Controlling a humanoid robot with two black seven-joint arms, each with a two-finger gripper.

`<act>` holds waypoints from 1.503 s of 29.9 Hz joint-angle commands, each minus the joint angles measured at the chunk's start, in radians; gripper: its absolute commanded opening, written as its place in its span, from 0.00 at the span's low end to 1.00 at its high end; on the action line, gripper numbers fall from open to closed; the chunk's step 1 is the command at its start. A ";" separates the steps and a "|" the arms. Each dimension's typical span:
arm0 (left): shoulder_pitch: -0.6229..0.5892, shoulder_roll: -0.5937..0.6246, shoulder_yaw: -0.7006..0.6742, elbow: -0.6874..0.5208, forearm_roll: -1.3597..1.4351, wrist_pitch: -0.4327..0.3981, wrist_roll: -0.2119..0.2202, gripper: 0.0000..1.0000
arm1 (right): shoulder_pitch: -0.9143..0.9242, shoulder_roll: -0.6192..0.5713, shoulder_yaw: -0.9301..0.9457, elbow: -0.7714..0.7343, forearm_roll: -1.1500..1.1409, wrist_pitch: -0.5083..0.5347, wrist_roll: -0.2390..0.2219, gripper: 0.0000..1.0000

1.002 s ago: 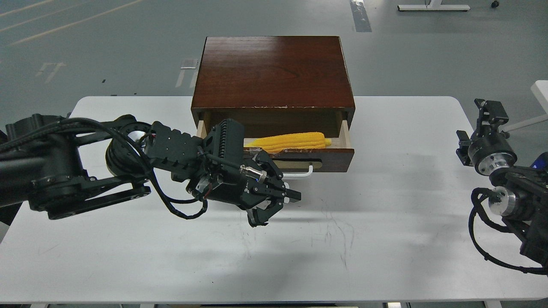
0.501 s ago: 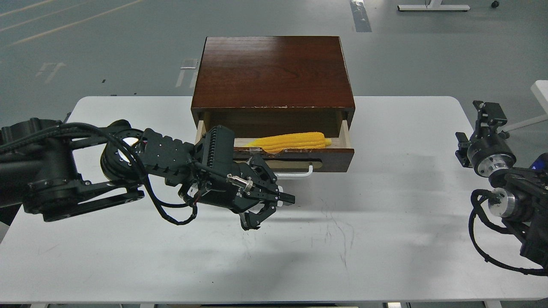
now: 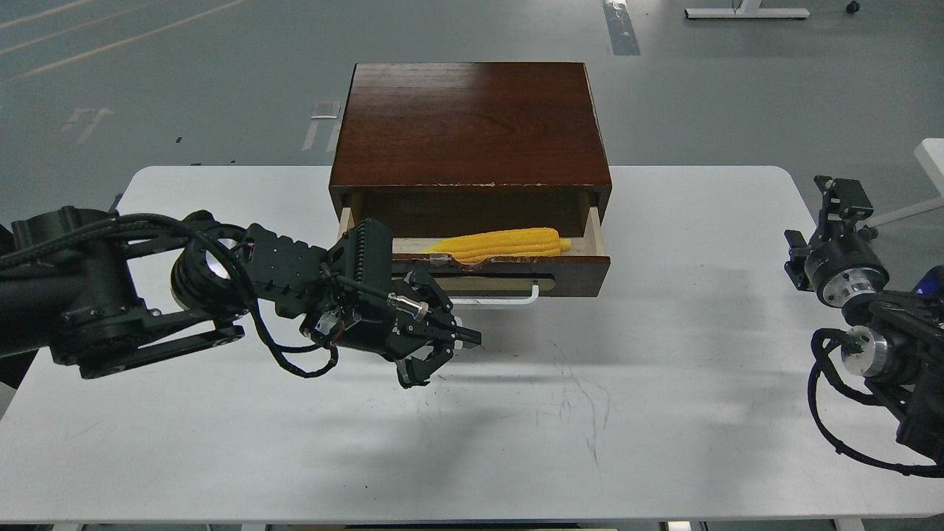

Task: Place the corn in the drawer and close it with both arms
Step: 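Position the left gripper against the drawer's white handle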

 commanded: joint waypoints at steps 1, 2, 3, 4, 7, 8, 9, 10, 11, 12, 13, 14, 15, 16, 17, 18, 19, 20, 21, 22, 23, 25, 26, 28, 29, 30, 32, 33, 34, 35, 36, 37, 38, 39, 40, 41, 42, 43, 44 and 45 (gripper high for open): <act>0.004 -0.005 0.014 -0.003 0.000 0.000 0.000 0.00 | 0.000 0.000 -0.001 0.000 0.000 -0.001 0.000 1.00; 0.004 -0.006 0.017 -0.003 0.000 0.000 0.000 0.00 | 0.000 0.000 -0.001 0.000 0.000 -0.001 0.000 1.00; 0.004 -0.006 0.017 -0.003 0.000 0.000 0.000 0.00 | -0.002 0.000 -0.001 0.000 0.000 -0.001 0.000 1.00; 0.002 -0.006 0.018 -0.003 0.000 0.000 0.000 0.00 | -0.002 0.000 -0.001 0.000 0.000 -0.001 0.000 1.00; -0.001 -0.006 0.018 -0.005 0.000 0.000 -0.001 0.00 | -0.008 0.000 -0.001 0.000 0.000 0.001 0.000 1.00; 0.002 -0.006 0.018 -0.011 0.000 0.000 -0.001 0.00 | -0.011 0.000 -0.001 0.000 0.000 0.001 0.000 1.00; 0.002 -0.006 0.018 -0.014 0.000 0.000 -0.001 0.00 | -0.011 0.000 -0.001 0.000 0.000 0.001 0.000 1.00; 0.004 -0.006 0.018 -0.015 0.000 0.000 -0.001 0.00 | -0.012 0.000 0.000 0.000 0.000 0.001 0.000 1.00; 0.007 -0.008 0.018 -0.015 0.000 0.000 -0.001 0.00 | -0.012 0.000 0.000 0.000 0.000 0.001 0.000 1.00; 0.005 -0.008 0.017 -0.015 0.000 -0.002 -0.001 0.00 | -0.012 0.000 -0.001 0.000 0.000 0.001 0.000 1.00; 0.005 -0.008 0.015 -0.015 0.000 -0.003 0.000 0.00 | -0.012 0.000 -0.001 0.000 0.000 0.001 0.000 1.00; 0.005 -0.006 0.017 -0.015 0.000 -0.003 0.009 0.00 | -0.012 0.000 -0.001 0.000 0.000 0.001 0.000 1.00; 0.005 -0.005 0.015 -0.015 0.000 -0.005 0.015 0.00 | -0.012 0.000 -0.001 0.000 0.000 0.001 0.000 1.00; 0.004 -0.002 0.017 -0.015 0.000 -0.003 0.024 0.00 | -0.012 0.000 -0.001 0.000 0.000 0.001 0.000 1.00; 0.004 0.000 0.015 -0.015 0.000 -0.005 0.036 0.00 | -0.012 0.000 -0.001 0.000 0.000 0.003 0.000 1.00; 0.004 0.008 0.015 -0.014 0.000 0.000 0.053 0.00 | -0.012 0.000 -0.001 0.000 0.000 0.003 0.000 1.00; 0.004 0.011 0.014 -0.012 0.000 0.006 0.062 0.00 | -0.012 0.000 -0.001 0.000 0.000 0.003 0.000 1.00; 0.002 0.012 0.014 -0.012 0.000 0.009 0.065 0.00 | -0.012 0.000 -0.001 0.000 0.000 0.003 0.000 1.00; 0.002 0.014 0.012 -0.012 0.000 0.032 0.069 0.00 | -0.014 0.000 -0.003 0.000 0.000 0.003 0.000 1.00; 0.001 0.014 0.012 -0.012 0.000 0.050 0.070 0.00 | -0.014 0.000 -0.003 0.000 0.000 0.003 0.000 1.00; 0.001 0.014 0.014 -0.012 0.000 0.066 0.072 0.00 | -0.014 0.000 -0.003 0.000 0.000 0.003 0.000 1.00; -0.001 0.011 0.014 -0.011 0.000 0.086 0.076 0.00 | -0.016 0.000 -0.003 0.000 0.000 0.003 0.000 1.00; -0.001 0.009 0.014 -0.008 0.000 0.086 0.076 0.00 | -0.016 0.000 -0.003 0.000 0.000 0.003 0.000 1.00; -0.003 0.005 0.014 -0.003 0.000 0.086 0.076 0.00 | -0.019 0.000 -0.003 0.000 0.000 0.003 0.000 1.00; -0.003 0.005 0.014 -0.002 0.000 0.086 0.076 0.00 | -0.020 0.000 -0.003 0.002 0.000 0.003 0.000 1.00; -0.004 0.003 0.014 -0.002 0.000 0.086 0.076 0.00 | -0.020 0.000 -0.003 0.000 0.000 0.003 0.000 1.00; -0.009 0.003 0.014 0.000 0.000 0.086 0.076 0.00 | -0.022 0.000 -0.003 0.000 0.000 0.003 0.000 1.00; -0.010 0.003 0.014 0.003 0.000 0.086 0.076 0.00 | -0.025 0.000 -0.003 0.000 0.000 0.003 0.000 1.00; -0.010 0.002 0.014 0.011 0.000 0.086 0.076 0.00 | -0.026 0.000 -0.003 0.000 0.000 0.003 0.000 1.00; -0.010 0.002 0.014 0.011 0.000 0.086 0.076 0.00 | -0.026 0.000 -0.003 0.000 0.000 0.003 0.000 1.00; -0.012 0.000 0.014 0.018 0.000 0.086 0.076 0.00 | -0.026 0.000 -0.003 0.000 0.000 0.003 0.000 1.00; -0.012 -0.001 0.014 0.021 0.000 0.086 0.076 0.00 | -0.026 0.000 -0.003 0.000 0.000 0.003 0.000 1.00; -0.012 -0.003 0.014 0.028 0.000 0.086 0.076 0.00 | -0.028 0.000 -0.003 0.000 0.000 0.003 0.000 1.00; -0.012 -0.005 0.014 0.037 0.000 0.086 0.076 0.00 | -0.028 0.000 -0.003 0.000 0.000 0.001 0.000 1.00; -0.012 -0.005 0.014 0.038 0.000 0.086 0.076 0.00 | -0.028 0.002 -0.003 0.000 0.000 0.001 0.000 1.00; -0.012 -0.005 0.014 0.041 0.000 0.086 0.076 0.00 | -0.028 0.002 -0.003 0.000 0.000 0.001 0.000 1.00; -0.012 -0.005 0.014 0.043 0.000 0.086 0.076 0.00 | -0.028 0.002 -0.003 0.002 0.000 0.001 0.000 1.00; -0.012 -0.005 0.014 0.043 0.000 0.086 0.076 0.00 | -0.028 0.002 -0.003 0.000 0.000 0.001 0.000 1.00; -0.012 -0.005 0.014 0.046 0.000 0.086 0.076 0.00 | -0.028 0.002 -0.003 0.000 0.000 0.001 0.000 1.00; -0.012 -0.006 0.014 0.051 0.000 0.086 0.076 0.00 | -0.028 0.002 -0.003 0.000 0.000 0.001 0.000 1.00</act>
